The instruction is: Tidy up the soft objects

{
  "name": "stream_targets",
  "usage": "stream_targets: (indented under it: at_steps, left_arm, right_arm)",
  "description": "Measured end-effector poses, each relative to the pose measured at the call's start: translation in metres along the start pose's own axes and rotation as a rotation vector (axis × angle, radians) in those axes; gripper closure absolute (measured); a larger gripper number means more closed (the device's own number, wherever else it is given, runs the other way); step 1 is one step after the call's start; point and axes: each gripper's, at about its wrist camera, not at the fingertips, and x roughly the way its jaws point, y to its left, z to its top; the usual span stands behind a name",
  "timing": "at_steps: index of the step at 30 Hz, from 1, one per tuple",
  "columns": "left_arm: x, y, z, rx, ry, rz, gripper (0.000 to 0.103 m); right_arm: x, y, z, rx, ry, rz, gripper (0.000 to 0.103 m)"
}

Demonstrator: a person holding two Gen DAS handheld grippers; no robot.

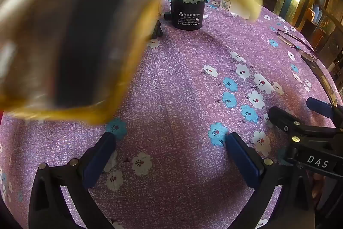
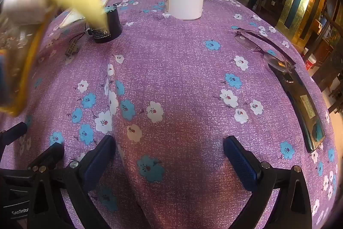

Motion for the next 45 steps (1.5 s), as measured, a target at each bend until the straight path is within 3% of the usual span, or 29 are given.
stream_targets:
  at_steps: [45]
  left_arm:
    - [-0.0015,0.0008,0.0019,0.0,0.001,-0.001,0.0]
  right_arm:
    - [0.0001,0.0009,0.0002,0.0,0.001,-0.001,0.001]
